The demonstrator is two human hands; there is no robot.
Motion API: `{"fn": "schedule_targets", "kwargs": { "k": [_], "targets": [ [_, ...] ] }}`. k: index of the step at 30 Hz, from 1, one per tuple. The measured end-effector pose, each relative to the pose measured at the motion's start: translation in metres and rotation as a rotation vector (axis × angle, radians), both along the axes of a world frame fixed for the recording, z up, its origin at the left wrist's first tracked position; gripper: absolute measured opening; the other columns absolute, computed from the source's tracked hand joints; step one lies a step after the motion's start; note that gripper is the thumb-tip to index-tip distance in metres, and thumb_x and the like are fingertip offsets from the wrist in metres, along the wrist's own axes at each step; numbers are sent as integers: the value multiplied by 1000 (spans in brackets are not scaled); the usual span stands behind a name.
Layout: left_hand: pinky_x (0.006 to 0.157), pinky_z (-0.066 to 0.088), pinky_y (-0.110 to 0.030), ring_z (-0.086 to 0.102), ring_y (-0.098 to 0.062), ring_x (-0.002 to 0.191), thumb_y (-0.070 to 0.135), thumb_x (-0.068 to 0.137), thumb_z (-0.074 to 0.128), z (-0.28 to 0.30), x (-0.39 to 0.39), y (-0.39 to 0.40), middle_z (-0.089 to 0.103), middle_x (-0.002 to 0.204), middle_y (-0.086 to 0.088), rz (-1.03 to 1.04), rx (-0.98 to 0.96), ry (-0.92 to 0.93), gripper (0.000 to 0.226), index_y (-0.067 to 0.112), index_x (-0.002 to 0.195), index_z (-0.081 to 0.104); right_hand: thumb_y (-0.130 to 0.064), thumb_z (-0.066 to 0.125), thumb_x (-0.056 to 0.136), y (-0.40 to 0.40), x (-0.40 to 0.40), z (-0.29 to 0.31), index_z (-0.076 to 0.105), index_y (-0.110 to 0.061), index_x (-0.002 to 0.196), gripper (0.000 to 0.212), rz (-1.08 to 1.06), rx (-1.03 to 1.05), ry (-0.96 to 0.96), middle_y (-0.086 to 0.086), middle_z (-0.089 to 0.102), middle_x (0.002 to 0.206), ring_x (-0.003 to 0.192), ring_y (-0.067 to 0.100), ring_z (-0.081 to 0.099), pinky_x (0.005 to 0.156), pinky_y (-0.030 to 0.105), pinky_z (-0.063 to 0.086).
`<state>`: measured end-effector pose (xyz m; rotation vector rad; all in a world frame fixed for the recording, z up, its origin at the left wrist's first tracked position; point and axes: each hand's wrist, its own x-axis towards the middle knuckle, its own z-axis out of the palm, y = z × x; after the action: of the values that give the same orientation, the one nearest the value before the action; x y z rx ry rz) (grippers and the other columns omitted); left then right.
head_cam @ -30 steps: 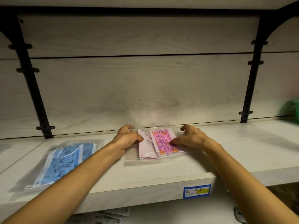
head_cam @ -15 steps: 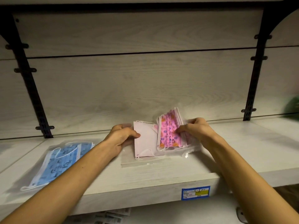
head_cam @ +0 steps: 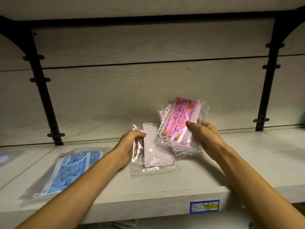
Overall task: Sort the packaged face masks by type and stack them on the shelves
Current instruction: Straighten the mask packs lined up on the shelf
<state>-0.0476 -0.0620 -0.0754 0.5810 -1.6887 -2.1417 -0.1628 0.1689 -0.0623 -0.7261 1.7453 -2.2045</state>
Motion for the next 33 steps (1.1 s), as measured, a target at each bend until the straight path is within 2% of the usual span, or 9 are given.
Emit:
{"fn": "schedule_targets", "kwargs": {
  "k": [5,7,11,15,18,21,25,29,33],
  "targets": [
    [78,51,-40,66,-32,81,9,89,65,8,12,11,70,95,-19,33,-22,52,17,7,106,67,1,55,99,0,18,9,62,0,115,18,108,-45,-94,20,76,99,84,26,76,65,31,62],
    [70,54,-37,66,-31,76,5,90,63,17,22,11,70,95,-18,8,-5,72,15,5,105,66,6,53,97,-1,32,11,60,2,120,25,97,-37,-101,21,76,100,81,27,77,62,32,62],
    [68,63,-34,72,-24,78,-10,91,52,32,49,12,71,108,-19,-94,52,142,35,3,119,67,7,54,95,3,62,11,56,4,125,30,90,-24,-156,27,72,112,103,41,71,91,51,58],
    [96,54,-49,65,-31,86,-15,89,41,44,89,5,66,98,-19,-138,68,161,37,0,112,65,-3,60,94,9,95,20,61,4,119,26,86,-4,-129,23,72,114,95,27,76,80,38,63],
    [68,59,-34,59,-23,68,-13,87,40,50,125,-7,59,80,-13,-81,102,157,27,4,85,62,-10,66,92,9,120,26,68,6,107,22,49,11,-93,22,71,115,67,11,71,67,19,54],
    [65,55,-27,57,-17,67,-9,86,43,55,165,-18,57,77,-8,-64,116,204,25,9,77,57,-12,66,88,4,151,32,72,2,98,18,112,-27,-122,21,72,109,91,30,57,90,30,41],
    [78,60,-31,69,-17,78,-9,86,54,60,223,-36,71,87,-10,-49,17,266,20,6,90,66,-5,56,90,-16,209,43,71,-5,92,15,199,-130,-120,5,76,84,70,10,72,56,11,52],
    [80,60,-30,73,-20,90,-10,84,62,66,283,-60,78,96,-8,13,-142,318,31,9,106,71,-2,51,92,-47,267,50,65,-1,114,26,317,-187,-84,10,77,101,84,15,75,67,19,58],
    [82,61,-29,75,-20,96,-7,85,69,70,353,-86,78,104,-6,85,-285,362,32,10,113,71,-6,48,94,-82,335,55,64,-5,111,23,379,-189,-111,9,77,99,85,15,75,64,18,58]
  ]
}}
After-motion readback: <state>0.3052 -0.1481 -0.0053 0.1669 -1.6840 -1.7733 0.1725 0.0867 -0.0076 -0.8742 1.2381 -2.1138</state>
